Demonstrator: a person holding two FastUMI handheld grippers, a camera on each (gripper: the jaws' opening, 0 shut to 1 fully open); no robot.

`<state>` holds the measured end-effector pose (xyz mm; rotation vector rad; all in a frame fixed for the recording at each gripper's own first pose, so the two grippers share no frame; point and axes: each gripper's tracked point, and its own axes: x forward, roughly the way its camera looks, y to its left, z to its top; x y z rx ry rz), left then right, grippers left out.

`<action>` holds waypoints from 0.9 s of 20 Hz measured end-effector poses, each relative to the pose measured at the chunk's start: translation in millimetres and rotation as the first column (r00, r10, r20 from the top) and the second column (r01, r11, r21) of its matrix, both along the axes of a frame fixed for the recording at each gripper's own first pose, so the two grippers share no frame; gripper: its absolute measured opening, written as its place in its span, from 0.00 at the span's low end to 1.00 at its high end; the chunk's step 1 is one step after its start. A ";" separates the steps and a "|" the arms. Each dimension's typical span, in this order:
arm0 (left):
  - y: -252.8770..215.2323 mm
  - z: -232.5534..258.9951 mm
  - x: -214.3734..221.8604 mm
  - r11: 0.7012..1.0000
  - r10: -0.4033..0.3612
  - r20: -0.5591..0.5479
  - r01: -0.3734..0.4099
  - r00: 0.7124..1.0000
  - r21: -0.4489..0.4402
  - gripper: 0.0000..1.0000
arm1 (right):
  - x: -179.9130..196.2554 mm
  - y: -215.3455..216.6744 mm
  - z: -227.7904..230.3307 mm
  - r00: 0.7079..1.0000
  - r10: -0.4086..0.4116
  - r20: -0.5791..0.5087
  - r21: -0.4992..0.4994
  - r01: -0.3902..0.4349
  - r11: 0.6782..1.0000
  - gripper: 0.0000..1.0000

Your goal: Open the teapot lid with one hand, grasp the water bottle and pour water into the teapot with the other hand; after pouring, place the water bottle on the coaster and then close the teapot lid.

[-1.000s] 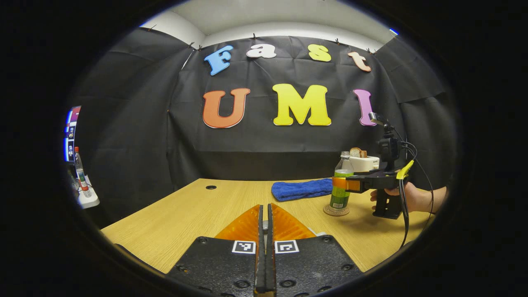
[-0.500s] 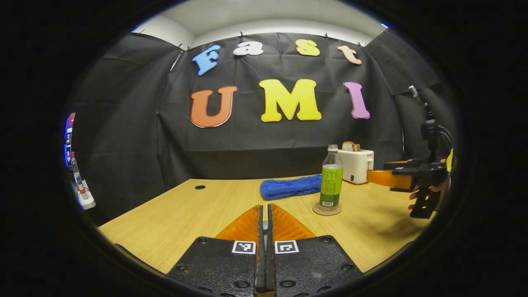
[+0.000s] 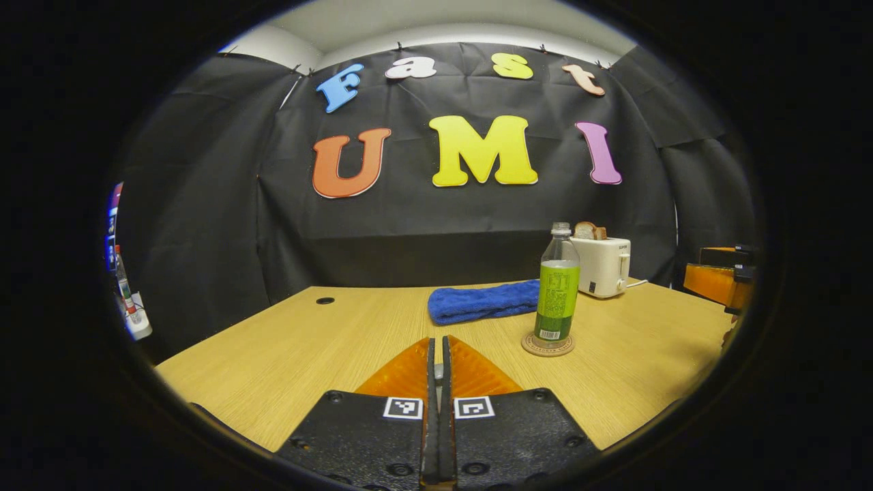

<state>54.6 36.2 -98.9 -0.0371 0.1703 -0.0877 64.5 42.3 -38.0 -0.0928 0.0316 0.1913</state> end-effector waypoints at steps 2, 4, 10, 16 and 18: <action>-2.0 -9.1 2.7 1.000 0.001 -0.019 -0.001 1.000 0.003 0.03 | -2.4 -3.8 -2.7 1.000 -0.005 0.005 -0.014 0.005 1.000 0.96; -2.2 -15.4 3.7 1.000 0.007 -0.029 -0.007 1.000 0.007 0.03 | -0.5 -7.9 -1.3 0.999 -0.025 0.032 -0.052 0.026 0.998 0.96; -5.4 -19.7 5.2 1.000 0.009 -0.032 -0.009 0.999 0.002 0.03 | -3.3 -6.8 -8.2 1.000 -0.013 0.021 -0.058 0.015 0.998 0.95; -4.4 -20.1 4.9 1.000 0.025 -0.038 -0.025 0.999 0.013 0.04 | -5.4 -7.2 -7.7 1.000 -0.003 0.024 -0.046 0.004 0.999 0.99; -4.3 -21.0 6.2 0.999 0.032 -0.049 -0.030 0.998 0.034 0.04 | -6.6 -9.4 -10.0 1.000 -0.003 0.017 -0.035 0.003 0.999 0.96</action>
